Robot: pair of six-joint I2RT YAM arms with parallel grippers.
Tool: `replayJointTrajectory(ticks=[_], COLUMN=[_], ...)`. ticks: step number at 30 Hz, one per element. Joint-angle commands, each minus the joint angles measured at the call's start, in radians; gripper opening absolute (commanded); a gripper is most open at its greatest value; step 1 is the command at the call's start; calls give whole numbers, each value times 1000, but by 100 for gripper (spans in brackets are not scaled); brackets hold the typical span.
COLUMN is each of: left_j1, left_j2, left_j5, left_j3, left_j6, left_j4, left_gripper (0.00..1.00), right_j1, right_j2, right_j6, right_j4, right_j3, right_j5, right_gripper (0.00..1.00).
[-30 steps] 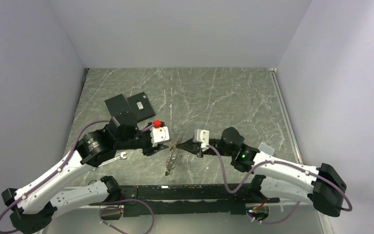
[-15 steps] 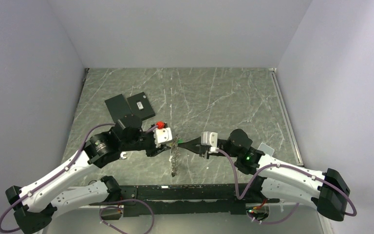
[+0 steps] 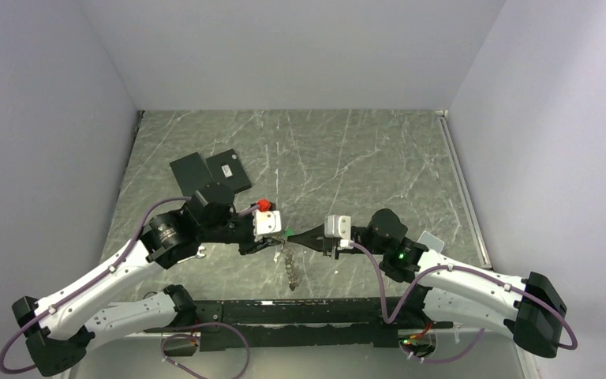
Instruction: Put the keys on the keyring
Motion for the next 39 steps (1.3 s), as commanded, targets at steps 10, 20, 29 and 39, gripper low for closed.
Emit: replayJointTrajectory(ticks=[10, 20, 29, 39], left_j1=[-1, 0, 0, 0], left_j2=[28, 2, 18, 68], left_j5=[93, 74, 99, 103], left_j3=[54, 29, 1, 7], left_j6=[45, 30, 5, -6], left_j4=[-8, 4, 52, 37], left_gripper=[4, 0, 0, 0], right_j1=[-1, -3, -5, -5], right_j2=[-3, -41, -27, 38], right_j6=[-18, -1, 103, 219], right_j4=[72, 151, 339, 538], right_j3=[27, 18, 12, -8], right_j5=[-34, -10, -23, -66], right_gripper=[0, 0, 0, 0])
